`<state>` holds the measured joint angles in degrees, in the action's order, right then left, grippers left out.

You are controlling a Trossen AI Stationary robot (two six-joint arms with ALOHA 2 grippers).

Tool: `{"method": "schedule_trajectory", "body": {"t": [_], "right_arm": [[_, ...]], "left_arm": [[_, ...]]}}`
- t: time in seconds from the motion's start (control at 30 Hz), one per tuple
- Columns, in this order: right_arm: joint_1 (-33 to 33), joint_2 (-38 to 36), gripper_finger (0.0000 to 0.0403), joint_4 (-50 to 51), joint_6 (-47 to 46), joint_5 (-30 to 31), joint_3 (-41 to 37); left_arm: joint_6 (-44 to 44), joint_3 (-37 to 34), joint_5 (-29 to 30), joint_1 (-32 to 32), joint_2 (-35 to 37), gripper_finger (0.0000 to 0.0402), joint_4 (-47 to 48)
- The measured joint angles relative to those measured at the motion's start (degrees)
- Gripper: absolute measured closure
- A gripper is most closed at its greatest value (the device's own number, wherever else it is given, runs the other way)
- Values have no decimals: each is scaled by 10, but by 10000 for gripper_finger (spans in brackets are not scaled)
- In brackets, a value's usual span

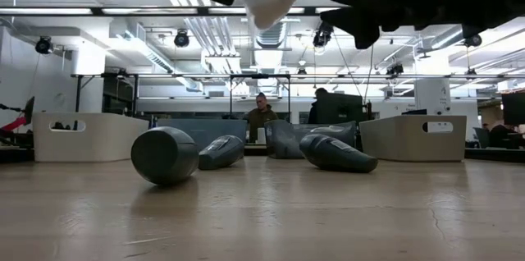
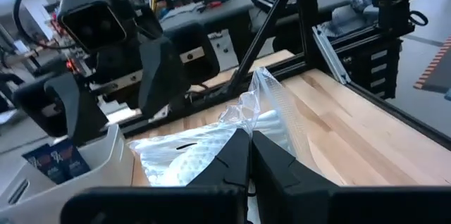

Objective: Pick & Place Travel size toiletries
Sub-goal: Put the white cotton pack into the right black bin

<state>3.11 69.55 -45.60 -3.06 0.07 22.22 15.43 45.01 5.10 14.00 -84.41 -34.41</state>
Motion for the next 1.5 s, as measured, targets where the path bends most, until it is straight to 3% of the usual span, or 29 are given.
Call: {"method": "schedule_trajectory", "body": {"t": [0.2, 0.5, 1.17, 1.5], "right_arm": [[0, 0, 138, -3, -9, -76, 0], [0, 0, 129, -17, -6, -76, 1], [0, 0, 194, 15, 32, -84, 18], [-1, 1, 242, 22, 69, -134, 18]], "left_arm": [[11, 0, 0, 0, -33, 392, -48], [31, 1, 0, -1, -65, 392, -123], [59, 71, -15, -35, -113, 392, -121], [57, 71, -20, -45, -113, 392, -122]]}}
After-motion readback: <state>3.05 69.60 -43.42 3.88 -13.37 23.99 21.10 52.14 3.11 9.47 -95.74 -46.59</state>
